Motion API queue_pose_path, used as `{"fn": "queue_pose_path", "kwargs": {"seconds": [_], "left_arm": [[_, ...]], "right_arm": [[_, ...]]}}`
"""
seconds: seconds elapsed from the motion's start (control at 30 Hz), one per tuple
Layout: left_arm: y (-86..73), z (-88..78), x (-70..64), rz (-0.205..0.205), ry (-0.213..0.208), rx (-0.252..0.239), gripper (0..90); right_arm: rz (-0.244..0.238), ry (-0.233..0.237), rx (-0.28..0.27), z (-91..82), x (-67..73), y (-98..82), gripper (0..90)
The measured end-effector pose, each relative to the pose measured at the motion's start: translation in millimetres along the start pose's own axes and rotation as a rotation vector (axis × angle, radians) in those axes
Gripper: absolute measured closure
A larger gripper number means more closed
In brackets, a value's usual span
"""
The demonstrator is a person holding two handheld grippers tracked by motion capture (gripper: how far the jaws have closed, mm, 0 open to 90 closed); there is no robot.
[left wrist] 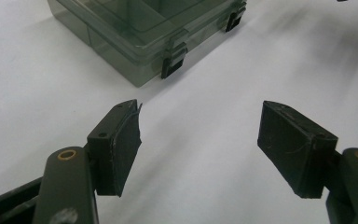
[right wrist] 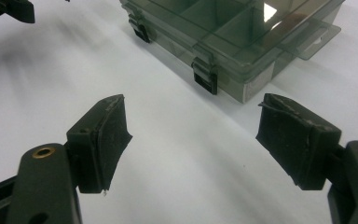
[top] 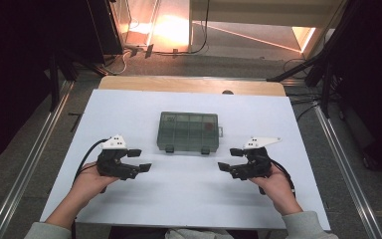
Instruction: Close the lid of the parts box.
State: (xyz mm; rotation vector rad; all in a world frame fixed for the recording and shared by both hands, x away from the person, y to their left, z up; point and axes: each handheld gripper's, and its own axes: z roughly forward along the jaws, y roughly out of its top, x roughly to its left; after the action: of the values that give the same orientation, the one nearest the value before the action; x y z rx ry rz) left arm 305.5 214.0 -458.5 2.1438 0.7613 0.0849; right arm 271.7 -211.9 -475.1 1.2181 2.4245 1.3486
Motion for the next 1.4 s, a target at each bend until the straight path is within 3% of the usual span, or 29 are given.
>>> {"fn": "queue_pose_path", "kwargs": {"seconds": [0.4, 1.03, 1.4], "left_arm": [[-8.0, -10.0, 0.1, -0.006, 0.008, -0.002, 29.2], [-21.5, -31.4, 1.2, -0.014, 0.041, -0.020, 29.2], [-26.1, -34.4, 2.8, -0.012, 0.052, -0.012, 29.2]], "right_arm": [[-0.005, -0.011, -0.001, -16.3, 4.0, -13.7, 24.3], [0.003, -0.050, -0.011, -41.2, -4.2, -32.6, 24.0], [0.000, -0.055, 0.000, -39.3, -6.1, -33.0, 24.0]]}}
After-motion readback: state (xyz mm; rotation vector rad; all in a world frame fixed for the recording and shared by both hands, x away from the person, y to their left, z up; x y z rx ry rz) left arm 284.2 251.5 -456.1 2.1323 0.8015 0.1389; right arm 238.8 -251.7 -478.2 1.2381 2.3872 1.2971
